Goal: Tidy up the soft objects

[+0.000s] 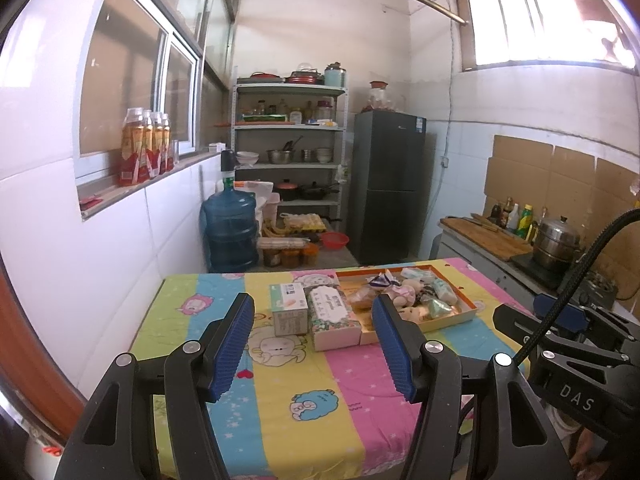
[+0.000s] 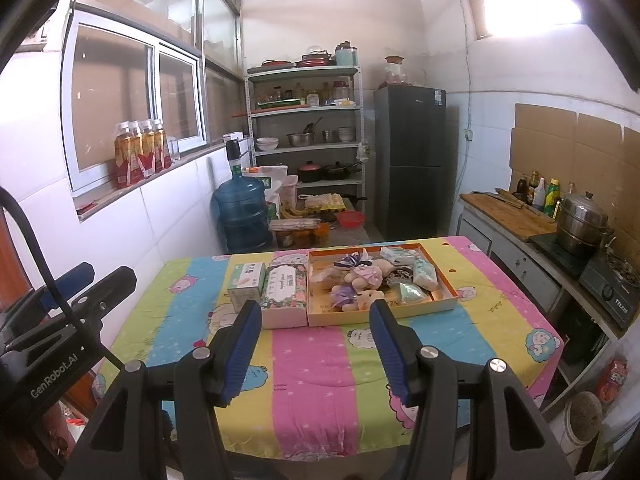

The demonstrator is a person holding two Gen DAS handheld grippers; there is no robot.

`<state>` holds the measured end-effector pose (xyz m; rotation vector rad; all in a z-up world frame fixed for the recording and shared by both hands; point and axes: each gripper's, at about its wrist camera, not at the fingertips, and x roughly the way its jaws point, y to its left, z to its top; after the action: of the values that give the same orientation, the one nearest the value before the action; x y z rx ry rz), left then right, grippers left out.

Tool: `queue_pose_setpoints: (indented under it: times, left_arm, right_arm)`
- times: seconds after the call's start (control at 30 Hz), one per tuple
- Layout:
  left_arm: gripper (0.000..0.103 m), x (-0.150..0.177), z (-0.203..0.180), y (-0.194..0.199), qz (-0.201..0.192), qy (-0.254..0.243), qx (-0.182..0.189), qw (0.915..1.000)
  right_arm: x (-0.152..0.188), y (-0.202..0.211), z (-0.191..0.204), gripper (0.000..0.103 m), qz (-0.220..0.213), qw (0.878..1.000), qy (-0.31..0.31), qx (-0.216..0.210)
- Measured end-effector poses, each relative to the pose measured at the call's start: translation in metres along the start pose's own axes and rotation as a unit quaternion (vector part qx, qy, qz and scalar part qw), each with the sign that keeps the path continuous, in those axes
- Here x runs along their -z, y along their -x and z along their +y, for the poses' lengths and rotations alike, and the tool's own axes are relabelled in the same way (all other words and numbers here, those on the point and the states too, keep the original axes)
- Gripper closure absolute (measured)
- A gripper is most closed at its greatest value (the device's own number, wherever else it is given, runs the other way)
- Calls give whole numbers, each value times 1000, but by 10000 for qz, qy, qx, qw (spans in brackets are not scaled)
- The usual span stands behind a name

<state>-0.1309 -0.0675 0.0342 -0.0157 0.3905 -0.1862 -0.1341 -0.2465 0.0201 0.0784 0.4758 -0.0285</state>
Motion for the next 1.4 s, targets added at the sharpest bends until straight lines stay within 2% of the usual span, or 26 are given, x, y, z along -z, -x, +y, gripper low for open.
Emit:
queue_pose_setpoints:
  times: [1.4]
  left_arm:
    - [40, 1, 3, -1, 14, 4, 8, 10000]
  right_arm:
    - [-1, 0, 0, 47, 5, 10000, -1, 0]
